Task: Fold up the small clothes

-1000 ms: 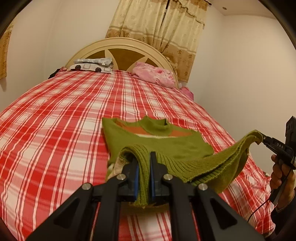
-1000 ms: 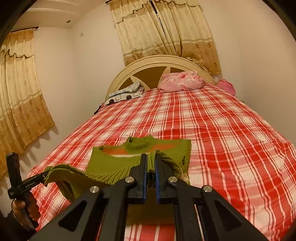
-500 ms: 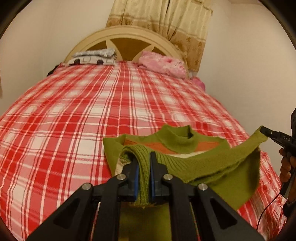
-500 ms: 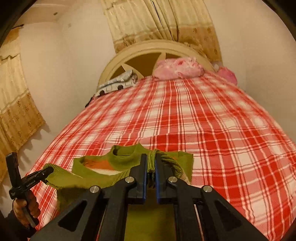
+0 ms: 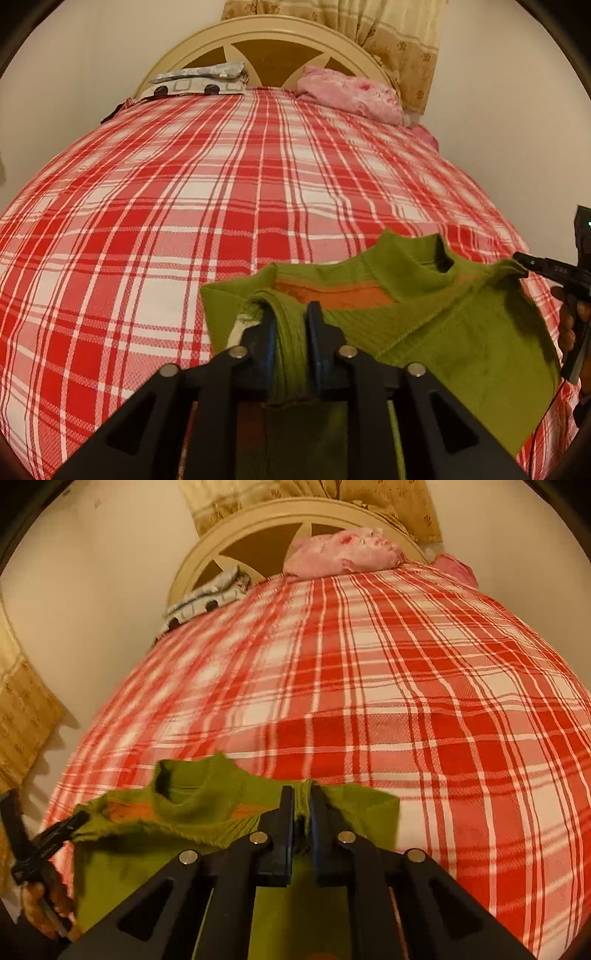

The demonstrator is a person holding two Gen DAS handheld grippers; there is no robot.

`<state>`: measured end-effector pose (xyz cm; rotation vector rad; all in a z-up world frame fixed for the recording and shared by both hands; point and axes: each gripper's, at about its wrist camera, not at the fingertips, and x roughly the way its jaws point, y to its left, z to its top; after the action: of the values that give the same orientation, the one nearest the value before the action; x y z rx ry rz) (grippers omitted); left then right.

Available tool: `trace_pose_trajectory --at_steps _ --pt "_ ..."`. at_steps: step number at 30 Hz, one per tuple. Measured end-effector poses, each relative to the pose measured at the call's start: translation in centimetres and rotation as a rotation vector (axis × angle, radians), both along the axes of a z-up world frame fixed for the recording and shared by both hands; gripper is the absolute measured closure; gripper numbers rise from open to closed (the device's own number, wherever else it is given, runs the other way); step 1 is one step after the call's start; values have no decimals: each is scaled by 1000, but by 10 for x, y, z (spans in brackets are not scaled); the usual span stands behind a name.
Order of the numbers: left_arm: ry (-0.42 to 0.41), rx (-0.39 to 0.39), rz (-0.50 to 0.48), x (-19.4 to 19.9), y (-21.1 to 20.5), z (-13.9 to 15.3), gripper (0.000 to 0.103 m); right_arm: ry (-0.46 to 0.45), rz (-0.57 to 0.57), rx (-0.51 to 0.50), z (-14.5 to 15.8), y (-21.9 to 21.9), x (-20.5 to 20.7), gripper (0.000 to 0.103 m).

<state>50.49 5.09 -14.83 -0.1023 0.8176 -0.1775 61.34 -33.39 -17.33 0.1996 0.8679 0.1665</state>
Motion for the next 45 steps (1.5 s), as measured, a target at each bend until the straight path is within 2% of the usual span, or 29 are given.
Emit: trace_pose_trajectory --at_steps 1,2,3,4,5,7,11,14,19,22,28,30,32,35,38,41,45 --pt "-9 6 4 -3 0 1 70 11 4 -28 -4 2 4 86" --pt "-19 19 17 -6 1 3 51 18 8 -48 -8 3 6 66" --pt "-35 43 39 -10 2 6 38 12 15 -44 -9 3 4 49" --pt "-51 61 51 -14 4 9 15 3 25 -35 -9 2 1 48" --pt "-68 74 61 -16 6 12 8 7 24 -45 -10 2 -1 48" --pt "-103 88 86 -19 15 21 9 7 15 -56 -10 0 -5 48" --pt "-81 62 101 -28 27 24 9 10 0 2 -7 -12 -19 48" --pt "-54 77 100 -38 29 16 9 12 -9 -4 -3 -16 -36 48" --pt "1 50 110 -54 31 -3 10 28 25 -22 -5 -11 -52 48" --pt "1 113 98 -49 20 -2 10 38 91 -64 -3 4 -47 48" --pt "-11 215 64 -6 9 1 9 78 91 -80 -16 24 -33 48" --pt "-15 268 88 10 10 -4 9 97 95 -67 -27 30 -35 48" --pt "-22 293 138 23 19 -6 9 103 114 -104 -36 37 -39 48" --pt "-4 291 216 35 37 -12 9 72 145 -188 -43 46 -47 48" --pt "26 241 247 31 51 -17 9 60 142 -188 -45 45 -48 47" --pt "20 209 243 9 54 -11 9 36 140 -196 -47 45 -51 46" --pt "-23 102 212 -46 56 10 9 -6 127 -198 -34 42 -68 46"
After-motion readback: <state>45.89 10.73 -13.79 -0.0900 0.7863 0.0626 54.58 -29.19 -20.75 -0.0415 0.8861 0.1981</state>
